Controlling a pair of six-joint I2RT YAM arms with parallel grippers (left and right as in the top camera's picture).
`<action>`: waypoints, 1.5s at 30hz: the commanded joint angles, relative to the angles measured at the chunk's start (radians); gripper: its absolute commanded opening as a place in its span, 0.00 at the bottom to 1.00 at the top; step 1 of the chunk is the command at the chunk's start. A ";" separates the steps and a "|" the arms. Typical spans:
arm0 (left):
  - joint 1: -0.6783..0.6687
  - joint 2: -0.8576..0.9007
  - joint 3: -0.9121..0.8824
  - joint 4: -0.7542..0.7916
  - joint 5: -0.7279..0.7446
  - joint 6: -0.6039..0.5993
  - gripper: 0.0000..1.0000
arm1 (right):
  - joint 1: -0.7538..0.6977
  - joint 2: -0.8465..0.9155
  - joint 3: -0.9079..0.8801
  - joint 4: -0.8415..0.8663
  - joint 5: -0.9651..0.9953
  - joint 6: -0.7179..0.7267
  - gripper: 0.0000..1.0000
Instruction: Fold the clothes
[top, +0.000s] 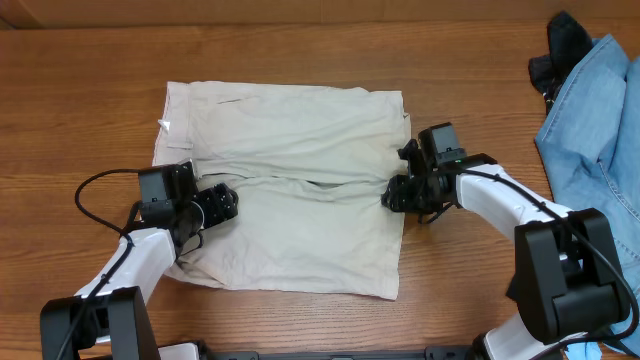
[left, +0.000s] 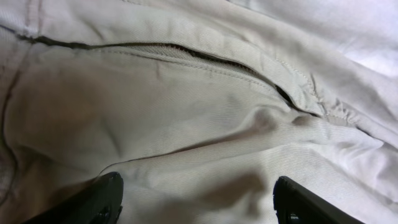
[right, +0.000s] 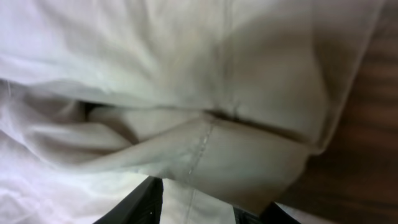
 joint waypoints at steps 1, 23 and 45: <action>-0.010 0.030 -0.007 0.006 0.000 -0.007 0.81 | -0.027 0.043 0.000 0.023 0.132 -0.007 0.41; -0.010 0.029 0.149 -0.046 0.078 0.013 0.83 | -0.075 0.043 0.238 -0.002 0.365 -0.013 0.45; 0.140 -0.339 0.430 -1.058 -0.154 -0.135 1.00 | -0.086 -0.190 0.547 -0.805 0.248 0.024 0.88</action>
